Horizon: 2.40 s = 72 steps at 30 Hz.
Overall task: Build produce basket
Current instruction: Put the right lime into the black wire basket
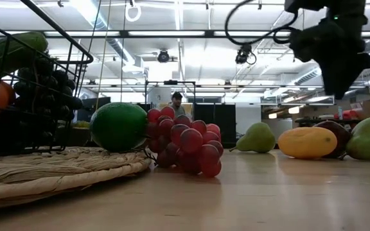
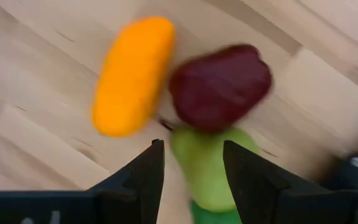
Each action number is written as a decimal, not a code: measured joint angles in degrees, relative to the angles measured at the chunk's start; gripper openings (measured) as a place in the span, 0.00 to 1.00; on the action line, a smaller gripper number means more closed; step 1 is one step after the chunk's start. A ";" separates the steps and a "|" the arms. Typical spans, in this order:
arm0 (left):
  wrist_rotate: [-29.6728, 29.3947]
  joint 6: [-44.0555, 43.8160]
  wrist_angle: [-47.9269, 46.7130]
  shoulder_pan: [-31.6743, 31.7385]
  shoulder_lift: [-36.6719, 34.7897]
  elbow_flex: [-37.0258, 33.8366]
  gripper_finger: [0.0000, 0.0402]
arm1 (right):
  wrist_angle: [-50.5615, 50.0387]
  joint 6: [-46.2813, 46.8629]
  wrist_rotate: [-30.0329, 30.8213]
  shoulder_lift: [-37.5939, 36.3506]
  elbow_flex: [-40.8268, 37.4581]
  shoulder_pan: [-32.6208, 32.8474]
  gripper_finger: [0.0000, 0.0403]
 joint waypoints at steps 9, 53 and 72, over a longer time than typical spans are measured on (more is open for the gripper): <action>0.02 1.47 0.68 0.02 0.00 0.00 0.71 | -5.51 3.71 -0.67 0.25 -0.04 2.27 0.48; 0.98 4.25 0.60 -0.07 -0.02 0.00 0.71 | 5.92 13.17 -11.98 0.22 -16.27 25.34 0.84; 0.93 -0.54 0.62 -0.04 -0.11 0.00 0.71 | 4.84 -0.13 -6.95 0.22 -15.72 25.56 0.84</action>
